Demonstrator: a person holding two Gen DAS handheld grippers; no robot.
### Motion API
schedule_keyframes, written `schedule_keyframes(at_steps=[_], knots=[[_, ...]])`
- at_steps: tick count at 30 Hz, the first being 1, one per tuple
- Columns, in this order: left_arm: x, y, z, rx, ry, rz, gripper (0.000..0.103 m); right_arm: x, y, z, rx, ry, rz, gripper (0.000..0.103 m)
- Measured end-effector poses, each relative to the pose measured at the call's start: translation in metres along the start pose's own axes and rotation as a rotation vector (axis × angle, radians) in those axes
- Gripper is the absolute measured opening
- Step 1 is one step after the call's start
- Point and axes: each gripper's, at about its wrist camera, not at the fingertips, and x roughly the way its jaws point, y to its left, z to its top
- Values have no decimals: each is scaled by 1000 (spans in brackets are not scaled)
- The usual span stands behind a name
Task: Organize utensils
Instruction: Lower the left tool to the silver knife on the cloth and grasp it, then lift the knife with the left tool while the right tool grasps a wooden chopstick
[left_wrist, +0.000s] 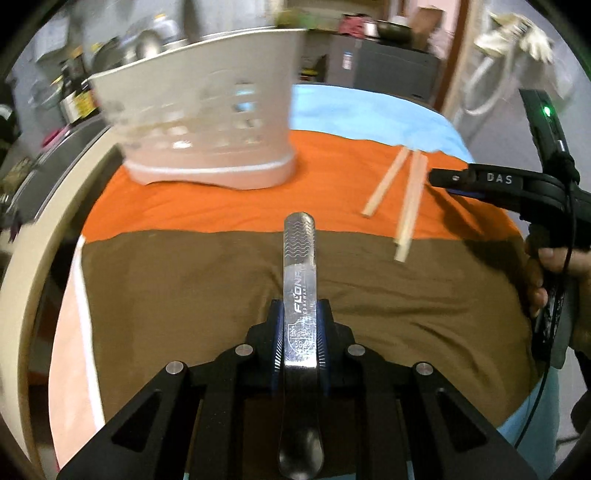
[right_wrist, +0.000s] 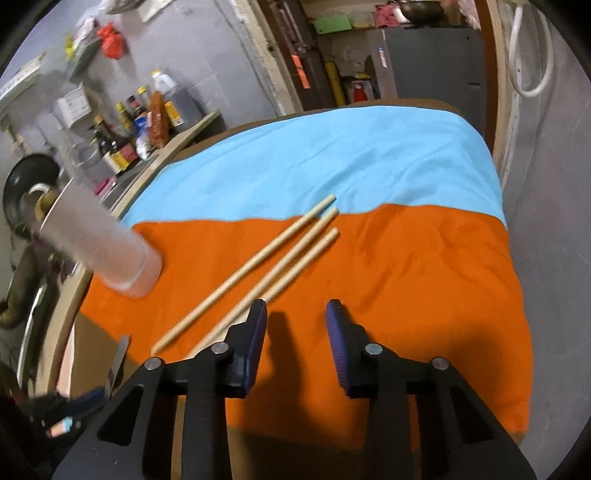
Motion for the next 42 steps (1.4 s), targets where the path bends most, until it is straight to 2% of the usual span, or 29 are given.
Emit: schedule_keyframes(at_steps=[9,15,20,26,31,34,36,39,41,42], knots=[[2,28,7,-136,-7,26,14,21,5,21,50,42,-48,20],[3,35,7,-160,6,2,14,18,11,14,56,80,17,13],[6,44,13,-176,47,-37,15,3,10,-3,83,149,69,11],[9,54,25,-191,103,-62,15,1,16,-3,111,196,45,14],[8,53,29,-157,128,-51,15,-2,31,-10,107,173,-17,15],[8,49,29,-139,114,-38,14,-4,41,-18,80,163,-38,10],[6,53,25,-165,100,-68,14,-6,40,-20,98,161,-15,7],[-10,63,17,-211,35,-153,14,-20,24,-28,221,126,105,3],[-29,65,13,-203,-44,-178,14,-42,22,-34,249,19,181,3],[-38,65,11,-195,-80,-185,14,-52,25,-36,227,-20,180,3]])
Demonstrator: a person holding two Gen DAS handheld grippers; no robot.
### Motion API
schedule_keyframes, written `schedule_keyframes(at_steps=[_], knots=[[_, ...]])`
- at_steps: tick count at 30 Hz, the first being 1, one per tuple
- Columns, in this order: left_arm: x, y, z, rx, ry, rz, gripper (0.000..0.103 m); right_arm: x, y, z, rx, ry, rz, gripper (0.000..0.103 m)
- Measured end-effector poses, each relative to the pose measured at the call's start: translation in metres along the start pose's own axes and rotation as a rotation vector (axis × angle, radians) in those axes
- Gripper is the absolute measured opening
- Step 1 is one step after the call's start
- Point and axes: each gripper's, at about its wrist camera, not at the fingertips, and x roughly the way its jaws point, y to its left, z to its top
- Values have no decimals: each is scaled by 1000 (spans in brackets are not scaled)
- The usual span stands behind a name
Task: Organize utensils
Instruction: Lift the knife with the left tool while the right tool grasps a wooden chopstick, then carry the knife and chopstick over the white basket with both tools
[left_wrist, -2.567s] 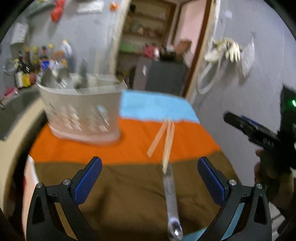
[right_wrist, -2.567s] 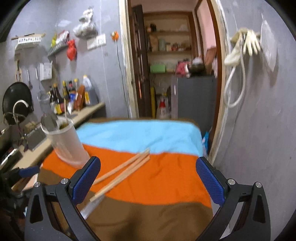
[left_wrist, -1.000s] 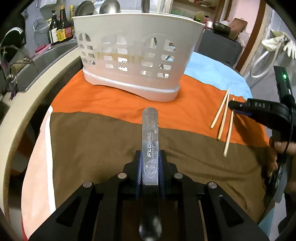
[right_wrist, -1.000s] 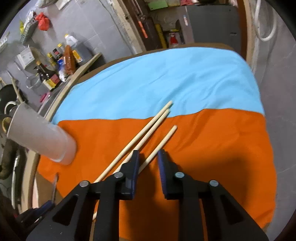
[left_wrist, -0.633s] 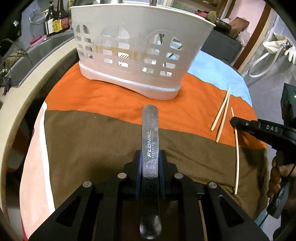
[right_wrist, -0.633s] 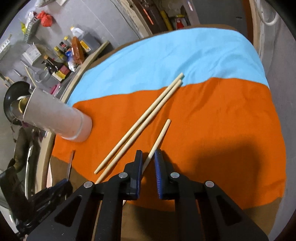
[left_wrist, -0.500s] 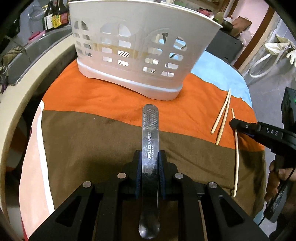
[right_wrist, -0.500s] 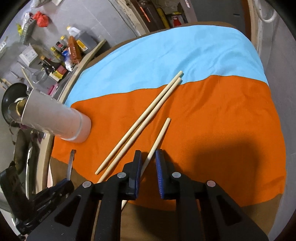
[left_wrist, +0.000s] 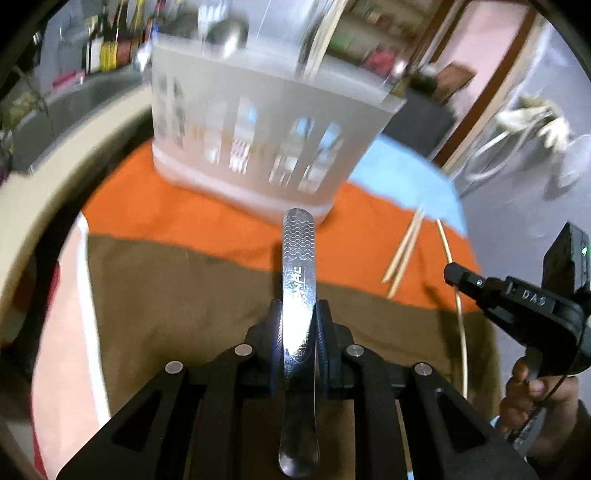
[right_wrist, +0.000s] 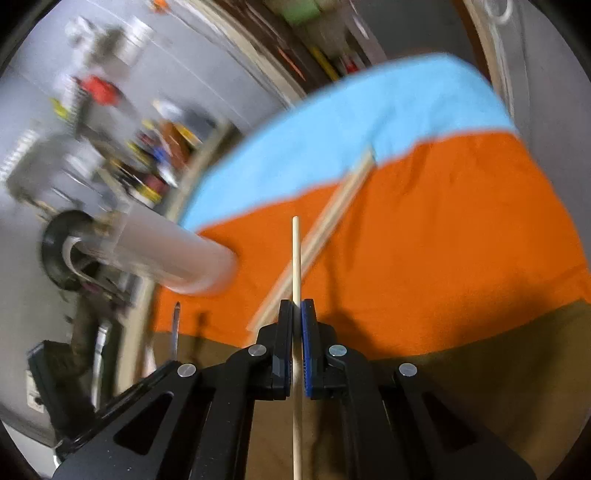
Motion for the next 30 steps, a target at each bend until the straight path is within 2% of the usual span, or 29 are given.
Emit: schedule_keyframes(at_steps=[4,7,11,16,19,22,27,30], knots=[[-43,2,-1,17,-162,-63,14,-31,16,-6,-42,-151,65,3],[-66,5,10,27,-259,-72,14,-51,34,-5,-71,-288,121,3],[-92,17,35,20,-378,-103,14,-60,67,12,-119,-453,208,3],[-97,29,86,36,-488,-114,14,-55,114,39,-199,-585,265,3],[-96,49,114,11,-562,-128,14,-42,142,53,-228,-647,260,3],[-96,73,138,-45,-618,-159,14,-30,168,56,-273,-728,206,3],[-85,99,178,-66,-694,-178,14,-9,183,67,-280,-796,187,3],[-77,110,190,-86,-737,-206,14,2,181,70,-274,-835,172,3]])
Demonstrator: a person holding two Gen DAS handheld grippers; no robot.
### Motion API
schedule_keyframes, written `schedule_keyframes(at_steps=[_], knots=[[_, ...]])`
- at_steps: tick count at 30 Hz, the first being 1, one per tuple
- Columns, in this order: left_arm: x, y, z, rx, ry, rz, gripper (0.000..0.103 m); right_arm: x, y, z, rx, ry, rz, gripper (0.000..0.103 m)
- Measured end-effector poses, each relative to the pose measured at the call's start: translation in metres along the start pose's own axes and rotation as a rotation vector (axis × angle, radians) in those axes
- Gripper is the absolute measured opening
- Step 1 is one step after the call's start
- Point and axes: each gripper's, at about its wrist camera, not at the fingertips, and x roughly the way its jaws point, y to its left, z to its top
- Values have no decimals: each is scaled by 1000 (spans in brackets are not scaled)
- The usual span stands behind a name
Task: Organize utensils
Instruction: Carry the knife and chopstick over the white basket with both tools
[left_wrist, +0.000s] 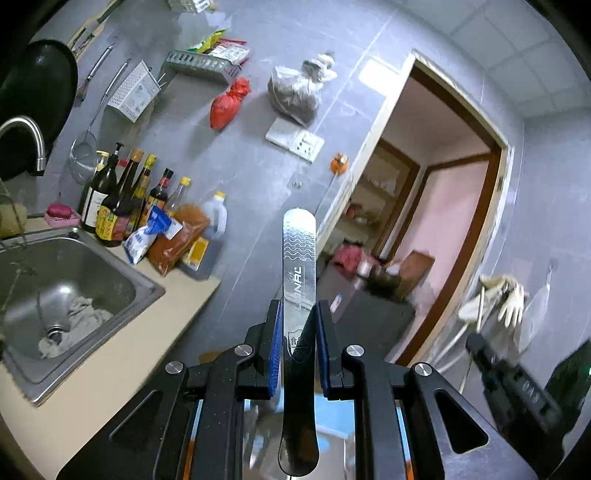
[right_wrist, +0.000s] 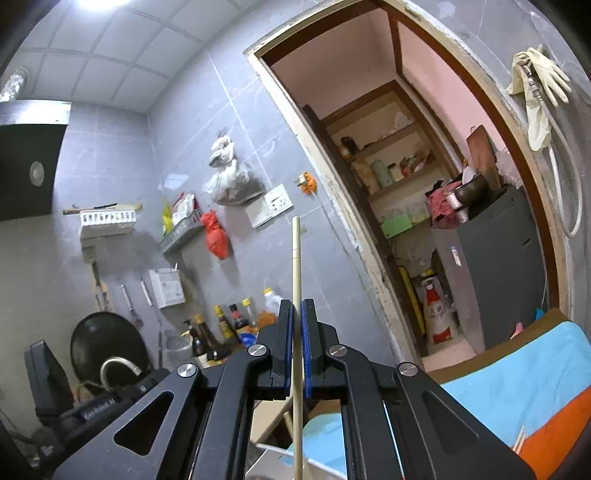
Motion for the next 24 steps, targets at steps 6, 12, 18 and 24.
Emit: schedule_keyframes(at_steps=[6,12,18,24], knots=[[16,12,-15,-6,-18,-6,14,4,-11,-20,-14,-5,-12,3],[16,4,-41,37,-54,48,14,5,-5,-39,-84,-13,-49,3],[15,-5,-56,104,-80,50,14,5,3,-50,-159,-6,-65,3],[12,-12,-70,188,-46,55,14,2,1,-59,-156,48,-65,4]])
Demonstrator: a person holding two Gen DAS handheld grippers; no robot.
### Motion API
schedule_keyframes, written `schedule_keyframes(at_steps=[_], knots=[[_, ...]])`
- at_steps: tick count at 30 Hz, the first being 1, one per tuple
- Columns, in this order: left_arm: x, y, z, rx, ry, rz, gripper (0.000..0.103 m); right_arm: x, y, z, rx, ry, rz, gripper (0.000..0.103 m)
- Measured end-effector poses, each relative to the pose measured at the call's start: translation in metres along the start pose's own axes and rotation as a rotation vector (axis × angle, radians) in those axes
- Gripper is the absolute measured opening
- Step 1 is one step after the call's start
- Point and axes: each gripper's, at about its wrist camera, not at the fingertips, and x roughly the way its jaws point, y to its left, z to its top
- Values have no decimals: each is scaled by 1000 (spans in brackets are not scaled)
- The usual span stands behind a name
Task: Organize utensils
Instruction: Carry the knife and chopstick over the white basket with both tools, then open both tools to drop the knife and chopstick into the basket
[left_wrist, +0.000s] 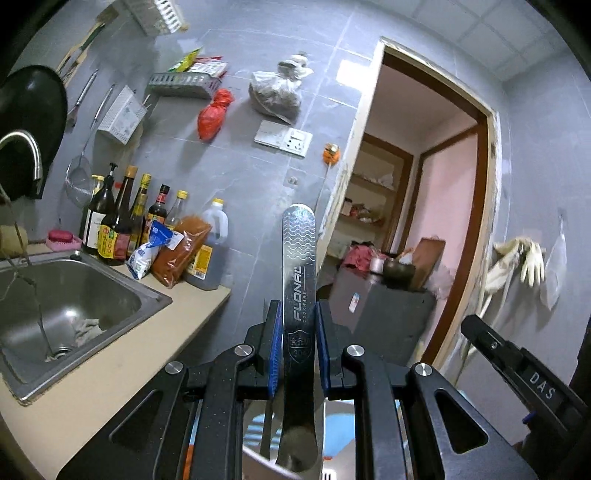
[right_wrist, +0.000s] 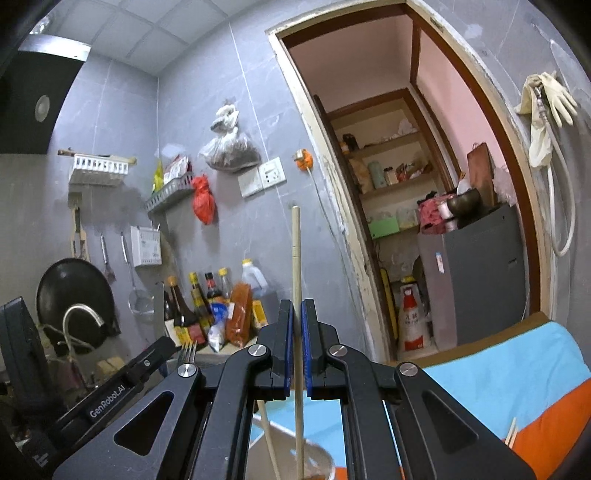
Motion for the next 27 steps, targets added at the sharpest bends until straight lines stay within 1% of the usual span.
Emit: schedule_keyframes(at_steps=[4,8,10,11,12,13,14,15,16,18,19,20,21,23,25,27], knots=[[-3,-1,0,-3,43,-11,14,-3,0,-3,7,43,3,4],[-8,-1,6,-2,97,-45,15,-2,-1,1,29,113,-1,7],[-13,0,11,-25,109,-52,21,-7,-3,6,51,116,-5,10],[-16,-1,15,-33,117,-54,28,-10,-5,9,60,113,-9,15],[-19,-1,18,-35,121,-53,33,-12,-5,12,65,111,-11,24],[-22,-3,23,-31,124,-48,34,-15,-7,16,72,108,-13,26],[-25,-6,27,-23,125,-44,39,-21,-8,23,77,101,-15,29],[-28,-10,32,-14,130,-41,47,-24,-9,27,73,101,-20,35],[-31,-14,37,-7,133,-31,53,-26,-10,31,68,104,-26,40],[-36,-22,44,4,132,-9,83,-36,-12,42,60,100,-42,68],[-40,-29,48,14,125,6,89,-41,-14,47,52,97,-57,75],[-42,-34,49,24,118,18,100,-45,-15,51,42,97,-68,85],[-44,-41,49,38,113,37,101,-50,-18,56,23,101,-87,94],[-46,-54,47,67,104,82,101,-59,-25,61,4,106,-122,103],[-51,-68,42,96,82,106,101,-67,-32,65,-3,101,-139,103],[-61,-83,35,130,36,116,102,-78,-40,68,-18,90,-153,103]])
